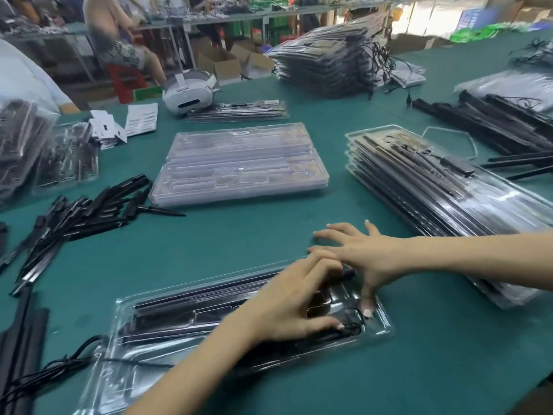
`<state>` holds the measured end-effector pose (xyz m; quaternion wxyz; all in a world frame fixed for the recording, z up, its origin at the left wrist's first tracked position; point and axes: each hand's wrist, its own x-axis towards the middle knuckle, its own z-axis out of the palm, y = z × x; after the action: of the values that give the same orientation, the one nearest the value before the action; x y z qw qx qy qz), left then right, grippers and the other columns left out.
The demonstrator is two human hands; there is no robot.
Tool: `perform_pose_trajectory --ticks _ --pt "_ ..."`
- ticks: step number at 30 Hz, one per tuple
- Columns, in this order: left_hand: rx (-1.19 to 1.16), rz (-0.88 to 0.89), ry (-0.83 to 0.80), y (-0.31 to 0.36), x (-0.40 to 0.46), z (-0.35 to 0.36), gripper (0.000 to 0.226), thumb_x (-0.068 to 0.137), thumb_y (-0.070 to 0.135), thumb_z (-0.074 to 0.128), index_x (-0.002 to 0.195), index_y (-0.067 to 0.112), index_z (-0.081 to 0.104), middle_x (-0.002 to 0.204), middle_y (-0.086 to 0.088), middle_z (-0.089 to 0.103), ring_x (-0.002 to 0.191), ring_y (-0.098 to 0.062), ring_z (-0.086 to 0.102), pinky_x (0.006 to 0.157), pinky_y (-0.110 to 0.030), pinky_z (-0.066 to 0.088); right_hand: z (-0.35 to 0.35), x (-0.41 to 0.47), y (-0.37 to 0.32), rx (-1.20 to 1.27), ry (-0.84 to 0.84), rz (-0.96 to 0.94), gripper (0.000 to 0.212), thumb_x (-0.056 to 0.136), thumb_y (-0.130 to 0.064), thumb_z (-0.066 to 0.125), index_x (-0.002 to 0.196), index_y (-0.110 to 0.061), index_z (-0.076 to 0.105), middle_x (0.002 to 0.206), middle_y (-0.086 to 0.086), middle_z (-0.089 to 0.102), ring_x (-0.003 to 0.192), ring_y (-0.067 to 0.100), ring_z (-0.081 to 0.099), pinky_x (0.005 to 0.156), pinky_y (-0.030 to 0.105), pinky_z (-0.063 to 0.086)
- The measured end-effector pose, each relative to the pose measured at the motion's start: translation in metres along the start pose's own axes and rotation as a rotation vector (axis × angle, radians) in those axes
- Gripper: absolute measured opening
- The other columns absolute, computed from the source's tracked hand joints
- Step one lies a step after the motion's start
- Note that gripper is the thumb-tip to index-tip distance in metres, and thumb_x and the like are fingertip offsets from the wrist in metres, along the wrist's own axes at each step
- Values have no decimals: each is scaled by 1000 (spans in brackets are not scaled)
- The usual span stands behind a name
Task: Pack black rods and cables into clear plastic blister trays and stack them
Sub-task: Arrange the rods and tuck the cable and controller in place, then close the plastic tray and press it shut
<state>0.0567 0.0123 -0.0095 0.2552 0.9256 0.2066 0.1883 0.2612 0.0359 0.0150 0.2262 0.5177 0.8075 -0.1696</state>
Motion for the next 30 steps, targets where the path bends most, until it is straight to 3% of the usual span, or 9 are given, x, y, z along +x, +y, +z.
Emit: perform_pose_trajectory --ticks 3,5,9,12,14,19,25,28,30 --pt "166 -145 49 -18 -46 -25 64 88 51 57 141 22 34 141 11 36 129 -4 35 110 -22 26 0 -3 2 29 -16 11 136 51 -51 88 150 -43 -5 156 -12 -15 143 14 -19 106 74 3" --pt "282 -265 48 -27 -87 -37 69 91 61 42 148 29 21 149 15 27 137 7 18 116 -17 10 1 -7 7 33 -22 -6 137 53 -58 84 147 -44 -14 155 -14 -19 141 11 -22 110 69 -1" --pt "436 -433 -65 -28 -129 -34 71 91 70 11 150 35 -6 157 21 0 142 6 -8 119 -28 -7 -17 -8 4 25 -109 -56 129 58 -70 74 143 -50 -22 154 -17 -19 142 10 -19 115 61 -3" --pt "516 -477 -119 -26 -132 -30 66 91 63 -1 148 33 -16 155 22 -17 141 4 -20 118 -33 -13 -25 7 -39 299 68 -68 112 63 -76 63 146 -51 -9 158 -13 -4 144 7 -7 117 58 3" --pt "527 -488 -121 -26 -131 -30 63 91 58 -4 146 32 -21 153 21 -24 139 4 -25 116 -34 -16 -17 23 -76 385 172 2 110 67 -74 64 148 -47 -4 159 -5 -4 145 14 -10 114 62 2" --pt "534 -523 -132 -24 -129 -27 60 99 52 8 145 31 -25 151 20 -30 136 3 -32 115 -37 -21 1 47 -116 366 74 181 124 56 -80 67 147 -48 -11 158 4 -24 143 23 -27 107 69 -11" --pt "504 -535 -113 -22 -128 -24 61 101 48 16 148 31 -19 152 21 -27 135 4 -32 114 -37 -22 9 48 -116 331 40 224 131 47 -84 68 146 -50 -12 158 3 -25 143 22 -28 106 65 -18" --pt "344 -584 -128 -27 -123 -27 67 100 48 30 150 34 -12 155 22 -20 136 7 -29 112 -35 -25 10 48 -121 339 74 271 133 46 -84 68 146 -49 -13 156 4 -28 142 23 -30 110 61 -17" --pt "179 -630 -111 -29 -114 -33 75 94 50 47 151 36 0 157 20 -5 139 8 -16 111 -32 -22 10 47 -123 322 70 296 135 47 -83 69 146 -46 -16 155 5 -30 142 24 -30 111 59 -16"
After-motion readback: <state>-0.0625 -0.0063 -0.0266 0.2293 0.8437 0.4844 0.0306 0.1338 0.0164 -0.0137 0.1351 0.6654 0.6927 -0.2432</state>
